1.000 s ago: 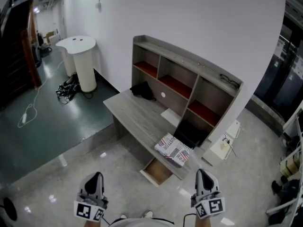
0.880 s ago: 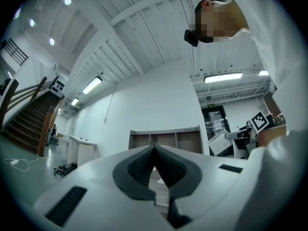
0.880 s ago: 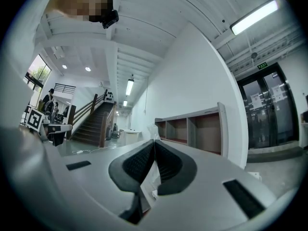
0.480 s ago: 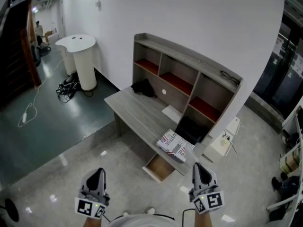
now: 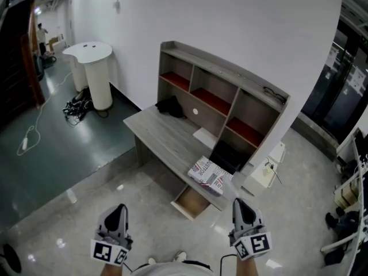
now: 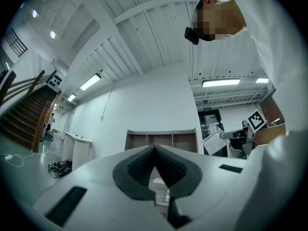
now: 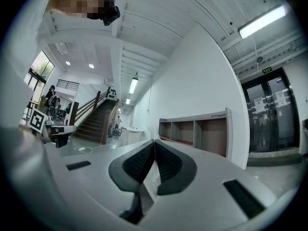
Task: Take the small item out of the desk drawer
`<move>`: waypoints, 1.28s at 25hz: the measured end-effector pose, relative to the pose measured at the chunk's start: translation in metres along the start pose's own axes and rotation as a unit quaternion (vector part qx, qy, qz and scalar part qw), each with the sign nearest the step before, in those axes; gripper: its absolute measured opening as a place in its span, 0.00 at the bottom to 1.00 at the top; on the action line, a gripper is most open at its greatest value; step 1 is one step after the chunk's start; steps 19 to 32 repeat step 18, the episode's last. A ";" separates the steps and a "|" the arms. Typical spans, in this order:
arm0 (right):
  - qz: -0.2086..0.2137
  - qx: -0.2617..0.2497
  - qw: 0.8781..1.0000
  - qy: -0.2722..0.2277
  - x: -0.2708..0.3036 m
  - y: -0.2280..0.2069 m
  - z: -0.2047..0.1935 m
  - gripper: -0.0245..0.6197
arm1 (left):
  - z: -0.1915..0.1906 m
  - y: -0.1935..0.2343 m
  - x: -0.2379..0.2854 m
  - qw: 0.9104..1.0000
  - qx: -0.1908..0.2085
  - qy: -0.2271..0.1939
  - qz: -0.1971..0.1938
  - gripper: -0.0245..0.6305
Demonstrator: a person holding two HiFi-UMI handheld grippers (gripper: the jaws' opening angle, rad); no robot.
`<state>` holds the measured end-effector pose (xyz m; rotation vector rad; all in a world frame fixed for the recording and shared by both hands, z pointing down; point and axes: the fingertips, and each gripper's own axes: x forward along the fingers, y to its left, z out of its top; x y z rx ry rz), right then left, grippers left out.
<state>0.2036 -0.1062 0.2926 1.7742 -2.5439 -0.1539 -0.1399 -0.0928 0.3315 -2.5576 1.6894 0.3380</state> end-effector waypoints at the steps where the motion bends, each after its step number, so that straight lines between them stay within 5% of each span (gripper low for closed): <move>1: -0.001 0.001 1.000 0.001 -0.002 0.002 0.000 0.08 | 0.000 0.000 -0.002 1.000 -0.001 0.002 -0.001 0.06; 32: -0.006 0.008 1.000 0.015 -0.016 0.028 -0.012 0.08 | -0.010 0.003 -0.029 1.000 -0.010 0.021 -0.008 0.06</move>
